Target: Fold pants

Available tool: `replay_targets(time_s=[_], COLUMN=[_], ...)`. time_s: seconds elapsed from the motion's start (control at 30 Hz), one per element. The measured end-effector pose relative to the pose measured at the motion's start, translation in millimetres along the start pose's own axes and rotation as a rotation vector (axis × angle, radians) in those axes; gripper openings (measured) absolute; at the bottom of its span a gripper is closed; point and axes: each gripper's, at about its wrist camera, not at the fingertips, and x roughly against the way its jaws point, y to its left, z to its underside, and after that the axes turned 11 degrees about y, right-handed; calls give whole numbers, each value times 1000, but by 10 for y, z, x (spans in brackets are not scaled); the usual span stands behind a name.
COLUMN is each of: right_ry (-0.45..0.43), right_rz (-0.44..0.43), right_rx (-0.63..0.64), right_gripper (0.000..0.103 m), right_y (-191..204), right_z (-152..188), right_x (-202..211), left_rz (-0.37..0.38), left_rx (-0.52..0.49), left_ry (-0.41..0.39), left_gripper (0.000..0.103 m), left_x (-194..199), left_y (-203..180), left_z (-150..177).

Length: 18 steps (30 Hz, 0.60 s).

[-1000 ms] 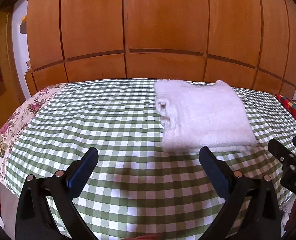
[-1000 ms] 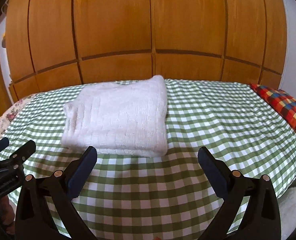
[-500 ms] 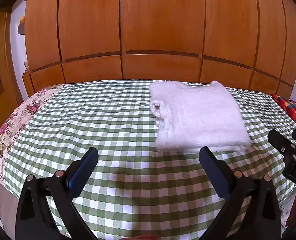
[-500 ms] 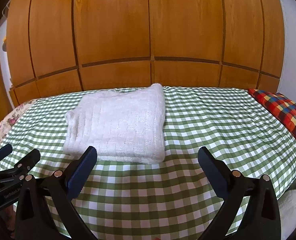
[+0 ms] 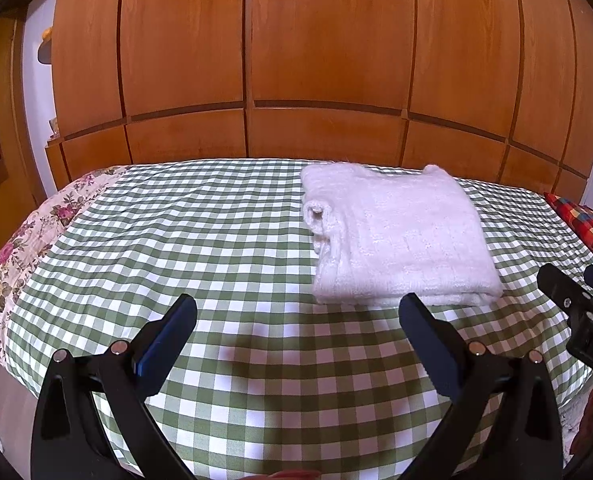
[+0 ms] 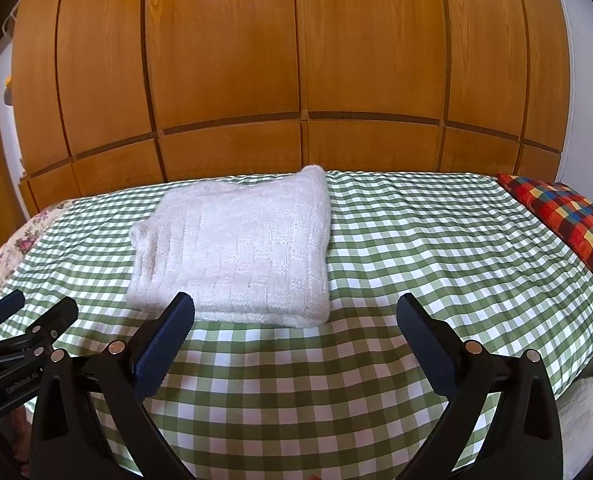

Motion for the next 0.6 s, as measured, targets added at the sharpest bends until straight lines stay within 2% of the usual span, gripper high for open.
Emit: replay_targets(time_s=[0.6], right_ry=[10], right_rz=[-7], right_rx=[7], right_gripper=[100], right_y=[2], right_z=[-6], right_x=[-33], left_rz=[4], left_rx=[6], left_ry=[3], left_gripper=[101], left_x=[-6], left_y=[7], left_z=[0])
